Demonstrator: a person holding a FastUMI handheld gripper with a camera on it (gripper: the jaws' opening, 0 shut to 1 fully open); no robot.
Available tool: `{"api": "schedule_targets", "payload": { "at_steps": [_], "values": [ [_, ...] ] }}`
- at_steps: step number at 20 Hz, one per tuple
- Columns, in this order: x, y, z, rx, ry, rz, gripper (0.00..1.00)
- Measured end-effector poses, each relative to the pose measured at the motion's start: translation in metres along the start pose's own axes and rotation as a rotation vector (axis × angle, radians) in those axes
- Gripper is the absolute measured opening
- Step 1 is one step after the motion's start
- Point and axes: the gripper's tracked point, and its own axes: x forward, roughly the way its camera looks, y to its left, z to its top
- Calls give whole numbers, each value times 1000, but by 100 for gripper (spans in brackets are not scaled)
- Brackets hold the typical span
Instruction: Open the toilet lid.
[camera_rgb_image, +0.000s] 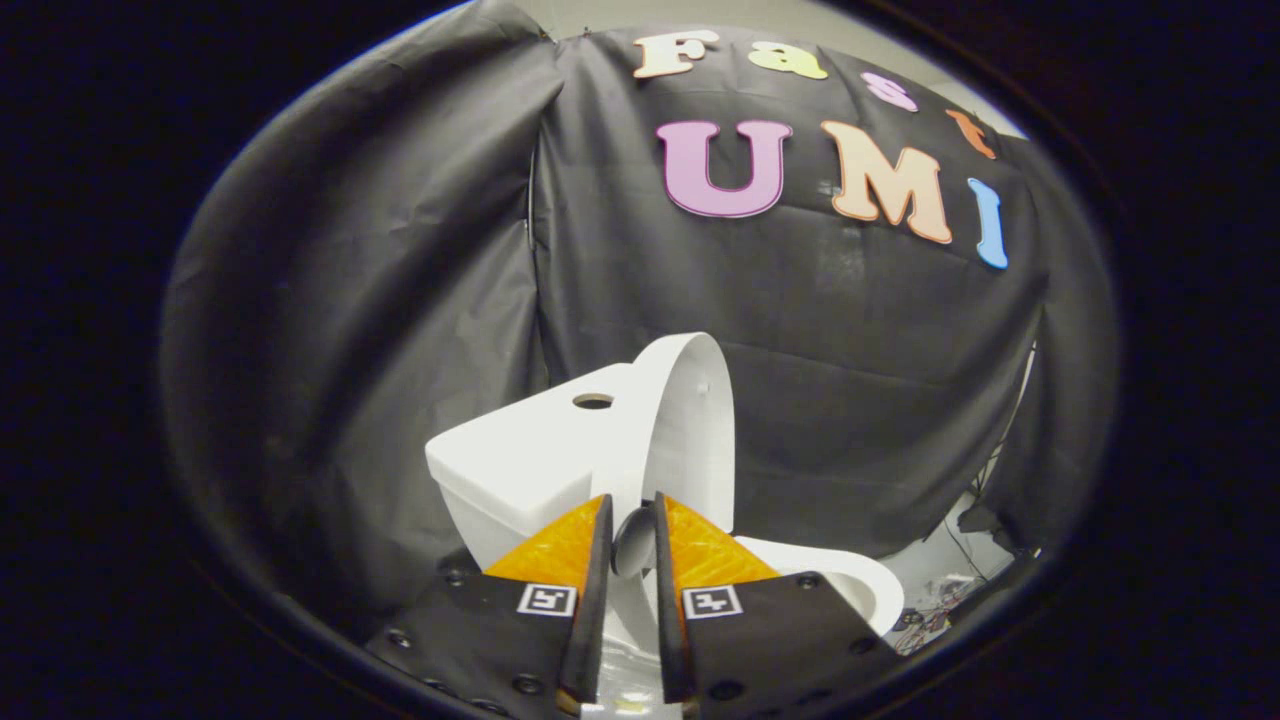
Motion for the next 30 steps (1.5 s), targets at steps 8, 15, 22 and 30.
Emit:
{"api": "schedule_targets", "payload": {
  "at_steps": [8, 15, 22, 30],
  "values": [
    [-26, 0, 41, 102, -181, 77, 99],
    [-57, -66, 85, 59, -333, -46, 99],
    [-71, -183, 70, -115, -258, -154, 98],
    [-103, -338, 19, -123, -157, -257, 98]
  ]
}}
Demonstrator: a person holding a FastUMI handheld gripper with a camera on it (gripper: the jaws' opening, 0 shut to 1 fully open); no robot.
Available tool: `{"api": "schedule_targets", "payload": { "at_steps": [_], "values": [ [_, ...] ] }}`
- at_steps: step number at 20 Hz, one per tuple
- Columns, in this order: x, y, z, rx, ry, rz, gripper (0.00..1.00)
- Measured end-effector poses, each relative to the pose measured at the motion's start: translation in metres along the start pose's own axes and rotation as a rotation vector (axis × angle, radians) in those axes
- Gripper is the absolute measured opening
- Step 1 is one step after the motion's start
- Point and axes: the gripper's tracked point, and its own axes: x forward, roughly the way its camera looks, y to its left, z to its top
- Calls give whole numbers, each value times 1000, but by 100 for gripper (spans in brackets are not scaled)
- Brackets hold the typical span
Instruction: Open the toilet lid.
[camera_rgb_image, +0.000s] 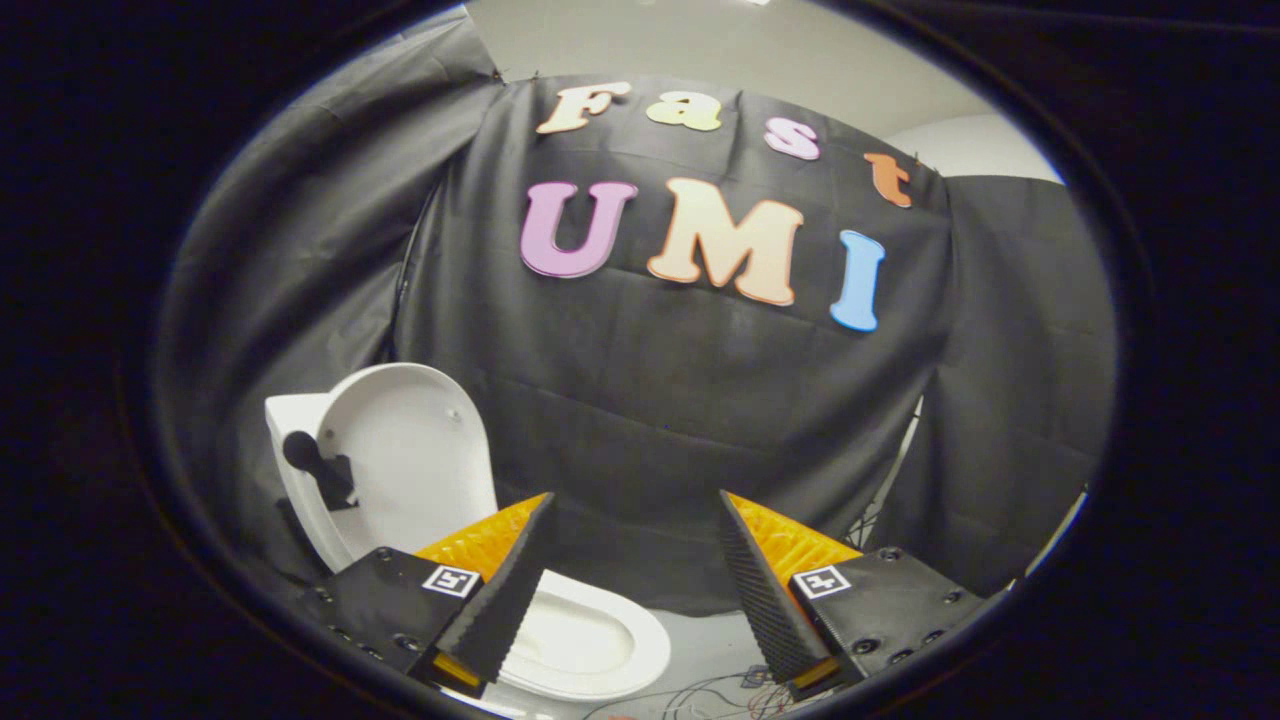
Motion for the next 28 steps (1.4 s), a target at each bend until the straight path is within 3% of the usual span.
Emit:
{"api": "schedule_targets", "payload": {
  "at_steps": [6, 10, 15, 28],
  "values": [
    [-13, -89, -60, -5, 102, -19, 98],
    [-19, -124, -96, 15, 150, 12, 98],
    [-17, -160, -125, 26, 158, 54, 98],
    [-30, -206, -166, 153, 154, 39, 98]
  ]
}}
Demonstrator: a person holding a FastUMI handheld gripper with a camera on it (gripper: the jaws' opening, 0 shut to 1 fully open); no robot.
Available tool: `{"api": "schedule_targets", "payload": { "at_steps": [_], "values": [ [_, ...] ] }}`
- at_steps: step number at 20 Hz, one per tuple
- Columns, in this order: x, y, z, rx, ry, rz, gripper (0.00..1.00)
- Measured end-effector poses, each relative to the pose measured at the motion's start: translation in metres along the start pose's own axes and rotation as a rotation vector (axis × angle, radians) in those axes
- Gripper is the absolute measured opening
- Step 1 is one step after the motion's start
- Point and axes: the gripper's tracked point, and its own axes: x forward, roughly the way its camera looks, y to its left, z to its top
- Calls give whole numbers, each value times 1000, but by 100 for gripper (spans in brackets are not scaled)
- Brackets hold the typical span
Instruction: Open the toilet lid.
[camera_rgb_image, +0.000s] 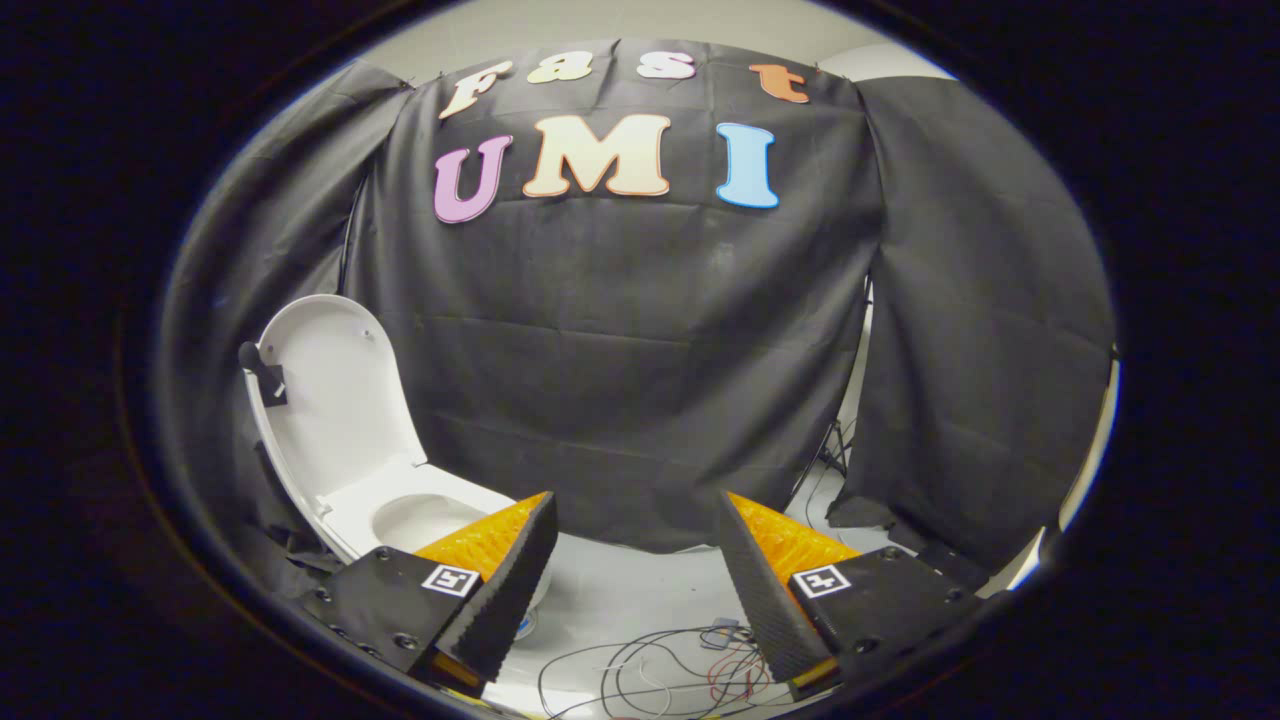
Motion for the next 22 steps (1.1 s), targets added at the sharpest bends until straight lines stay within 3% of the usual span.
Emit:
{"api": "schedule_targets", "payload": {
  "at_steps": [12, 22],
  "values": [
    [3, 6, -21, 100, 81, 85, 98],
    [5, 14, -40, 110, 172, 135, 98]
  ]
}}
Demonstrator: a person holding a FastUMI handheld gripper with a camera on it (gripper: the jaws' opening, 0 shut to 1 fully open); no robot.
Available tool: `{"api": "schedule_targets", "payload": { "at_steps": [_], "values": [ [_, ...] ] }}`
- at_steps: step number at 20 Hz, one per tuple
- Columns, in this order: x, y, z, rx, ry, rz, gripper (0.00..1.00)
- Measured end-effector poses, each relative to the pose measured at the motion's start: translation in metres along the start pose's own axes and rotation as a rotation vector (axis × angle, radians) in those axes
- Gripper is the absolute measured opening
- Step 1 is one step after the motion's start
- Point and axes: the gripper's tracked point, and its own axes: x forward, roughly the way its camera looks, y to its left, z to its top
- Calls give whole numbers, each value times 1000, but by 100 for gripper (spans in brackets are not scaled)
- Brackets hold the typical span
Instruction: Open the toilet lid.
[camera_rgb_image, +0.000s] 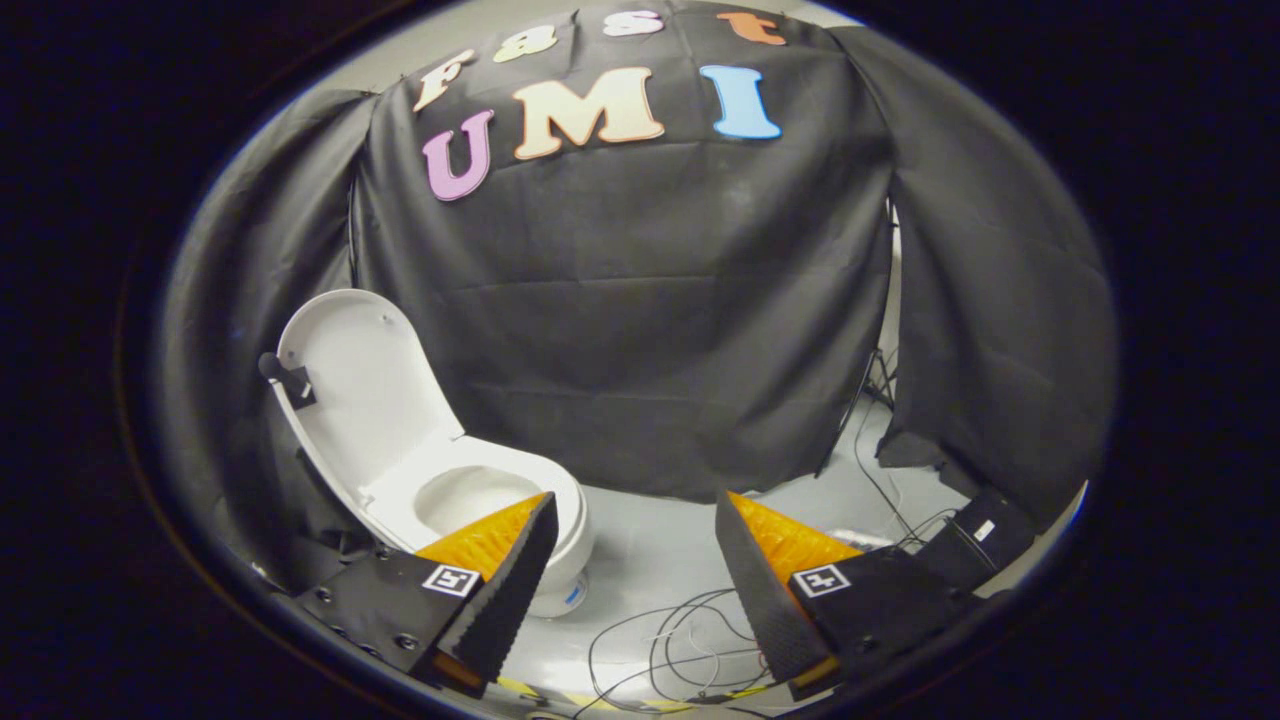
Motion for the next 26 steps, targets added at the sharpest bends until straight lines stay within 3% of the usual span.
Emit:
{"api": "schedule_targets", "payload": {
  "at_steps": [6, 10, 16, 26],
  "values": [
    [-7, 11, 8, -68, -43, 31, 97],
    [-31, 29, 1, -97, -44, 100, 98],
    [-49, 26, 23, -81, -157, 107, 98],
    [-66, 26, 31, -78, -232, 117, 97]
  ]
}}
